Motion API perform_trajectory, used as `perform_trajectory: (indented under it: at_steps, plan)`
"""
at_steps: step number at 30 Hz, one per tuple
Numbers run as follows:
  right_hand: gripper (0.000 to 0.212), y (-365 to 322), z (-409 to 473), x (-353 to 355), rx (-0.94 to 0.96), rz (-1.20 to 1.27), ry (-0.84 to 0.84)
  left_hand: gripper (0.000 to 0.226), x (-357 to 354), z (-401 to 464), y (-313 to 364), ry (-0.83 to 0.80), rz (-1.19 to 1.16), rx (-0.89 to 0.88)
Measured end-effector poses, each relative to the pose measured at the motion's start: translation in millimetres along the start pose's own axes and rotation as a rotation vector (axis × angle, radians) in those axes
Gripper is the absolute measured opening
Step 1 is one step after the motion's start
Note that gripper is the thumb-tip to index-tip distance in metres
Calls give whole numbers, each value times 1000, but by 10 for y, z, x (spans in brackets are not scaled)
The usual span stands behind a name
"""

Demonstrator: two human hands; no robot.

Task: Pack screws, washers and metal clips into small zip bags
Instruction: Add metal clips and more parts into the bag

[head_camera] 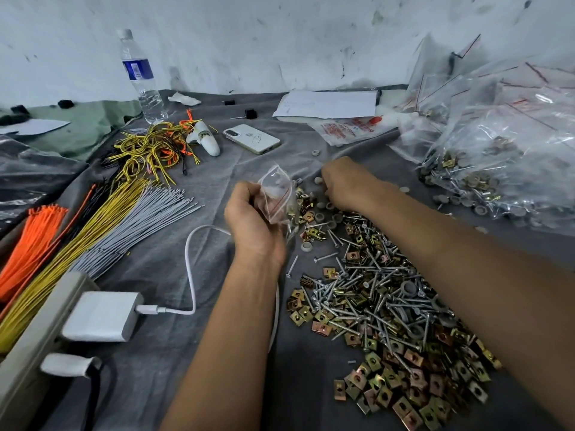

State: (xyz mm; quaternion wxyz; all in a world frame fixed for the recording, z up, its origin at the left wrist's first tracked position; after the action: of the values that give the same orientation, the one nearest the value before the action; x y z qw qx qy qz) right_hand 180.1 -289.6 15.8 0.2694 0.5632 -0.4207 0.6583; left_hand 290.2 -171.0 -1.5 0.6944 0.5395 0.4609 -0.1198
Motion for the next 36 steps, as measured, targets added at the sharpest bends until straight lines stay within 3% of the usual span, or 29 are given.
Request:
perform_trajectory:
  at_steps: [3,7,9,11,15,18,22,30,33,36]
  plan:
    - [5,-11,-69,98,40,88,39,38,66,11,11,67,180,-56]
    - [14,70,-435,520,111,593,358,45,-44,-43,10,17,483,-162]
    - [13,-63,-670,676,251,704,392,40,-129,-72,-47,-30,523,-160]
    - [14,-237,-821,694,327,602,331,32,-172,-95,-82,-45,536,-158]
    - [12,-236,-854,663,274,322,256,35,-179,-123,-123,-77,538,-160]
    - [10,-147,-906,748,287,376,281,33,-170,-126,-125,-74,498,-157]
    - [36,-191,-994,627,294,268,187,31,-188,-121,-138,-64,408,-145]
    - [12,-54,-1017,824,200,330,127,42,-276,-128,-162,-153,213,-112]
    - [15,34,-1012,1074,167,345,194,40,-171,-85,-127,-61,258,-125]
    - [26,117,-944,819,58,258,15,37,2,-95,-165,94,376,-95]
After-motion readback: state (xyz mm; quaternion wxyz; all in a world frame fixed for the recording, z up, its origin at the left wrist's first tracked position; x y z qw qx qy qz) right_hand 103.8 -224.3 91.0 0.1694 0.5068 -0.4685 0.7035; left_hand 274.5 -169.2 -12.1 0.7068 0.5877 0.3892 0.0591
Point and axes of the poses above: each hand's wrist, its own z-axis towards the middle knuckle, its own x-axis out of the back of the hand, y = z × x, the point moved 9 cm from there along z, towards the middle knuckle, and after that the axes turned 2 degrees about -y, right-handed, at the moved point
